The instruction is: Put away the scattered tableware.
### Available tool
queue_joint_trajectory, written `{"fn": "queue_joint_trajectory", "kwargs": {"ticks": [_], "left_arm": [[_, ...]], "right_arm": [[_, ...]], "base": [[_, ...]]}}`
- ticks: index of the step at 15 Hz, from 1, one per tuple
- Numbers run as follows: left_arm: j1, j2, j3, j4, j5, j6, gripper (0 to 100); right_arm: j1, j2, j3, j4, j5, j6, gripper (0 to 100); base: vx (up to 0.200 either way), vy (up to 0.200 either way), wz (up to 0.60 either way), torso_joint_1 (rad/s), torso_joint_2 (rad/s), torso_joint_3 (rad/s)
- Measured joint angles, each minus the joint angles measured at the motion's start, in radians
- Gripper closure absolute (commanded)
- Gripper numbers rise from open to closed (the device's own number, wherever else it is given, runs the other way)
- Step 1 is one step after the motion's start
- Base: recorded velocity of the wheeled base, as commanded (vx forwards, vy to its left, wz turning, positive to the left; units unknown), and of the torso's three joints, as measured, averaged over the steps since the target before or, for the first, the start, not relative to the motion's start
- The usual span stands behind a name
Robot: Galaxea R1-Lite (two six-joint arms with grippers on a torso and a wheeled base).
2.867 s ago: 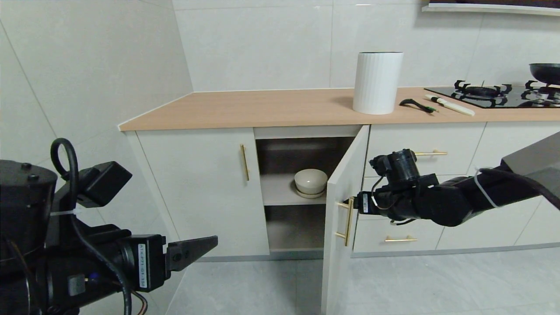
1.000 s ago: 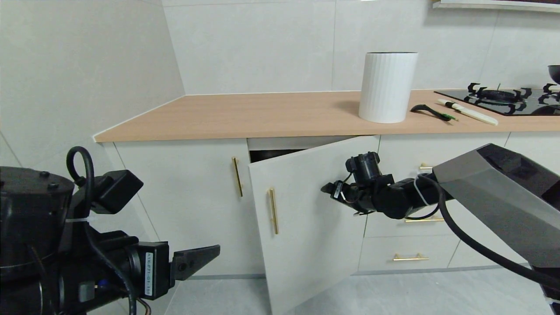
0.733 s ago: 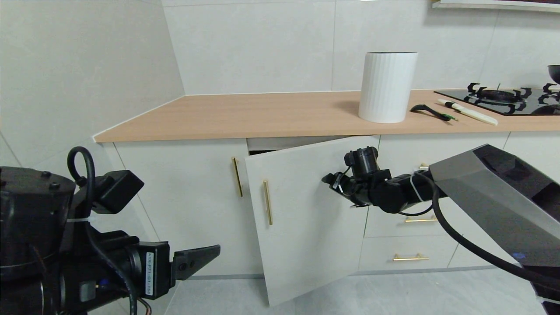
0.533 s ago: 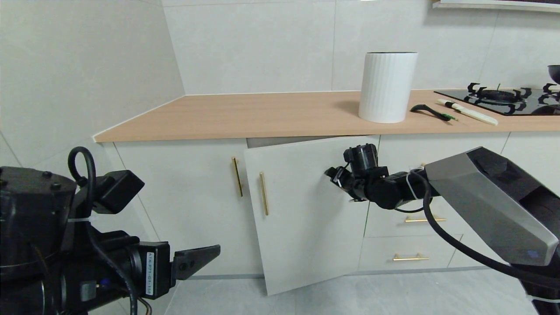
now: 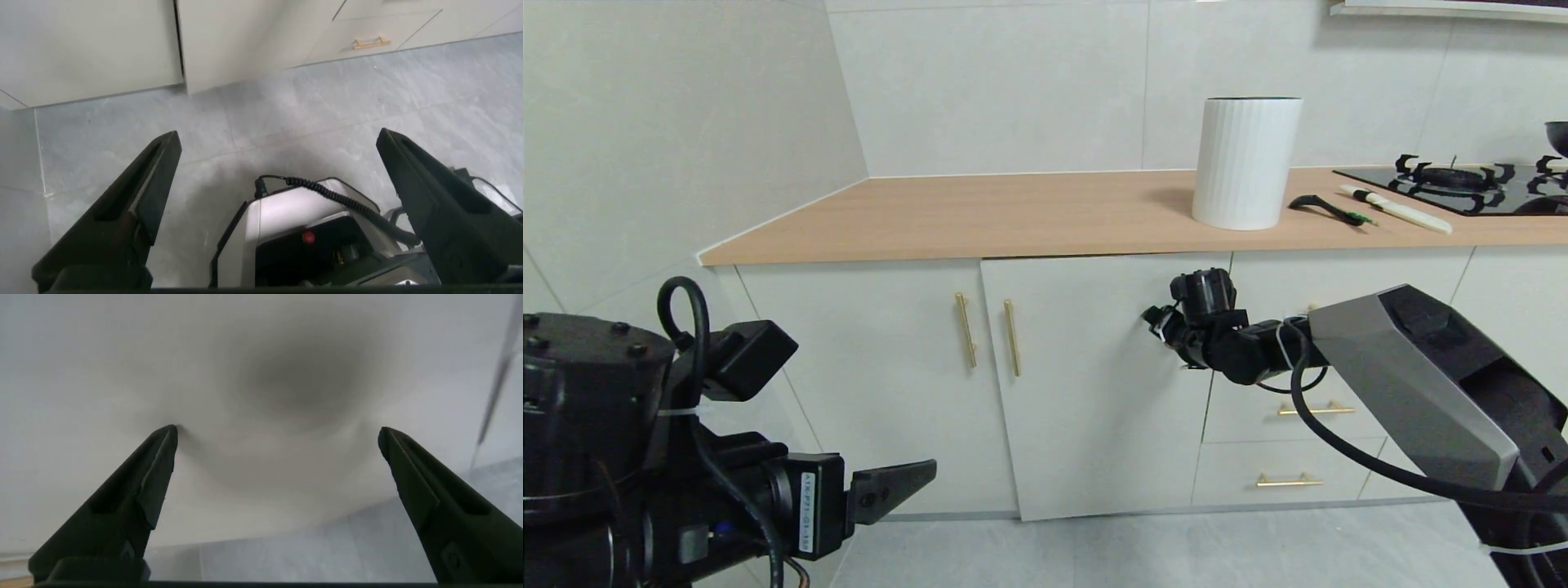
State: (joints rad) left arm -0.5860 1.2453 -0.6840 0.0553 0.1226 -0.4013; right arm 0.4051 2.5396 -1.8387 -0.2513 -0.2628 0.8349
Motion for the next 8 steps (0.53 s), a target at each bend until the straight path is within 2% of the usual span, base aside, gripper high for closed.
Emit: {"fn": "queue_joint_trajectory", "kwargs": {"ticks": [4,8], "left_arm": [[0.001,0.0,0.0,0.0,0.0,-0.001,0],[0.001,0.001,0.0,0.0,0.0,-0.002,0]], "right_arm": [[-0.022,0.03,-0.039,0.01,-0.004,-0.001,0],[-0.022,0.013,-0.02,0.006,-0.009,0.002,0]], "base": [[0.0,0.0,0.0,0.0,0.0,0.0],[0.0,0.0,0.0,0.0,0.0,0.0]]}}
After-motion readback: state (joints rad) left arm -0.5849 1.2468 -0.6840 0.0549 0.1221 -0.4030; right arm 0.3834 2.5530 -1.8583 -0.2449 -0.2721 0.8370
